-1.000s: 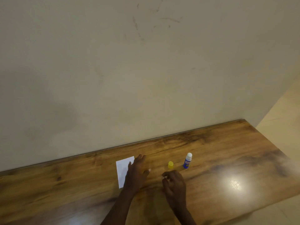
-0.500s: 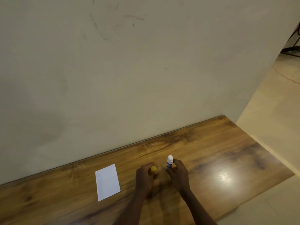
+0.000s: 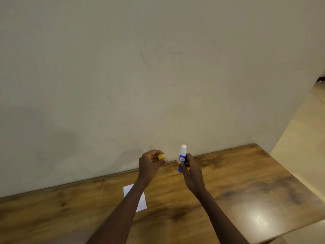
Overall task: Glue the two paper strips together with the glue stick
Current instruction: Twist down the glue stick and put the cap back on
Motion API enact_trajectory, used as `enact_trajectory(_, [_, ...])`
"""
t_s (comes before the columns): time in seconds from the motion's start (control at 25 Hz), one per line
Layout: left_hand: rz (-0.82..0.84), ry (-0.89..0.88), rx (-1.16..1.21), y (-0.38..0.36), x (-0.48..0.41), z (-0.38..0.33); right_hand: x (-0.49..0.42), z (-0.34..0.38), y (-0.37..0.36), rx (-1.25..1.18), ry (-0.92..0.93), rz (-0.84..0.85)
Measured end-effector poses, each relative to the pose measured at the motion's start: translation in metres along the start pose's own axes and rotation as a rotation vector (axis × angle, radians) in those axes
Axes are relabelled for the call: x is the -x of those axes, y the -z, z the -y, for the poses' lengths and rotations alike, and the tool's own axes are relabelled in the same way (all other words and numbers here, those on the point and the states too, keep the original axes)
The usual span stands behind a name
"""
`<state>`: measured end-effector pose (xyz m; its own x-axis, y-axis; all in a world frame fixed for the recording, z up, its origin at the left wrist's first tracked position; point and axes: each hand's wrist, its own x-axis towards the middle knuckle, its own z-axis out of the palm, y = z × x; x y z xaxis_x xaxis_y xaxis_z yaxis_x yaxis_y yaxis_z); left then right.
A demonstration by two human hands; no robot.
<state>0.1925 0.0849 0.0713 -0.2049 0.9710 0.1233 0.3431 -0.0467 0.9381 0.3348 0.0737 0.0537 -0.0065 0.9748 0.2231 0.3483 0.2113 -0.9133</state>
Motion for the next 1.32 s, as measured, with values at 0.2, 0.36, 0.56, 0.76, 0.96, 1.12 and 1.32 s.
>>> enact_trajectory(0.2, [-0.157, -0.117, 0.053, 0.094, -0.017, -0.076, -0.021, 0.109, -0.016, -0.056, 0.196, 0.025])
enact_trajectory(0.36, [-0.134, -0.087, 0.169, 0.15, -0.01, -0.128, -0.026, 0.176, -0.025, -0.128, 0.237, 0.047])
enact_trajectory(0.56, [0.011, -0.067, 0.311, 0.164, 0.018, -0.163, -0.01, 0.221, -0.045, -0.254, 0.24, 0.102])
enact_trajectory(0.76, [0.068, -0.09, 0.45, 0.168, 0.026, -0.178, 0.002, 0.244, -0.06, -0.407, 0.231, 0.143])
enact_trajectory(0.96, [0.032, -0.09, 0.392, 0.177, 0.028, -0.184, 0.009, 0.254, -0.063, -0.493, 0.248, 0.186])
enact_trajectory(1.12, [-0.005, -0.169, 0.349, 0.179, 0.029, -0.184, 0.012, 0.251, -0.063, -0.584, 0.214, 0.196])
enact_trajectory(1.32, [-0.036, -0.266, 0.533, 0.182, 0.027, -0.183, 0.013, 0.251, -0.05, -0.841, -0.182, 0.435])
